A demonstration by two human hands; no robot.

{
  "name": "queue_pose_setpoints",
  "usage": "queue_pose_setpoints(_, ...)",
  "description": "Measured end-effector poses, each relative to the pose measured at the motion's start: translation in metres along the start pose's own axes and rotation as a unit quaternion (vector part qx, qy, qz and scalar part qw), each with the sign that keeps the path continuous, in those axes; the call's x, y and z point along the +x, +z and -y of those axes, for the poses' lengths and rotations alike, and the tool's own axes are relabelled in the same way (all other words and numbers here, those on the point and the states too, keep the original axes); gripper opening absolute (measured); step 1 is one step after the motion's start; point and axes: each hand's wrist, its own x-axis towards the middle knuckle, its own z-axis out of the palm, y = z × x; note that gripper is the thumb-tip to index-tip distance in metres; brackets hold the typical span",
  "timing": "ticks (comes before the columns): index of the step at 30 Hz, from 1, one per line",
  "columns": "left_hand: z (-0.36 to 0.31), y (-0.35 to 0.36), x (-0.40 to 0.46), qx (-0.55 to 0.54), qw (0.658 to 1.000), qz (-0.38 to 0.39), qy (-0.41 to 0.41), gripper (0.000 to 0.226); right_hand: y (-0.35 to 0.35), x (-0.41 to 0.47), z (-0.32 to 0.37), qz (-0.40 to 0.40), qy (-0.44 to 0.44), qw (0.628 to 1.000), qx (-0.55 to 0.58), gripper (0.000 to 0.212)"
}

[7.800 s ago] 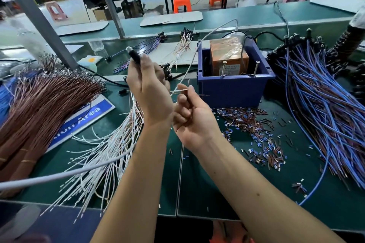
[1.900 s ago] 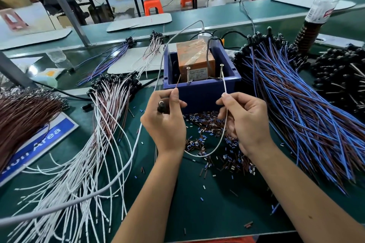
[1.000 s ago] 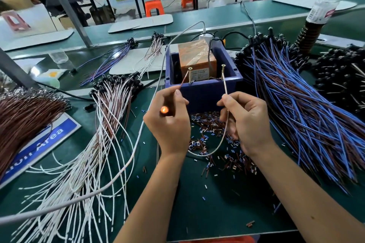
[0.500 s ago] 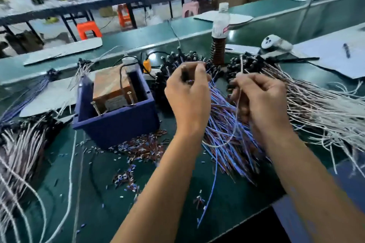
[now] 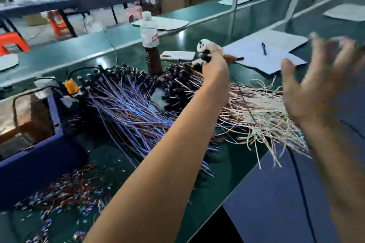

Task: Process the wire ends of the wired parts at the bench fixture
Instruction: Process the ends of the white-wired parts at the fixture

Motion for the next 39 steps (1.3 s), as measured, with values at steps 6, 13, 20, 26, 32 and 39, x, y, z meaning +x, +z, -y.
queue_pose_setpoints(6,0.006,0.004,0.014,-0.02,0.999,0.015,-0.036,0.064,0.008,-0.005,0.048,0.398,-0.009,0.908,0.129,0.03)
queue_pose_setpoints(13,0.004,-0.03,0.038,0.2,0.979,0.021,-0.031,0.036,0.031,0.009,0.034,0.31,-0.047,0.949,0.031,0.023)
queue_pose_setpoints(20,-0.004,-0.04,0.041,-0.056,0.998,0.024,-0.033,0.013,0.07,0.012,0.035,0.262,-0.115,0.957,-0.054,0.037)
queue_pose_setpoints(26,0.008,-0.042,0.027,-0.009,1.0,0.001,0.006,0.015,0.103,0.003,0.037,0.488,-0.11,0.838,-0.217,0.074)
queue_pose_setpoints(32,0.002,-0.068,0.008,-0.015,1.0,0.003,0.001,0.01,0.092,0.018,0.059,0.478,-0.087,0.838,-0.247,0.089)
queue_pose_setpoints(39,-0.026,-0.143,-0.041,-0.029,0.997,0.006,0.076,0.013,0.059,-0.024,0.163,0.282,-0.158,0.946,0.003,0.035)
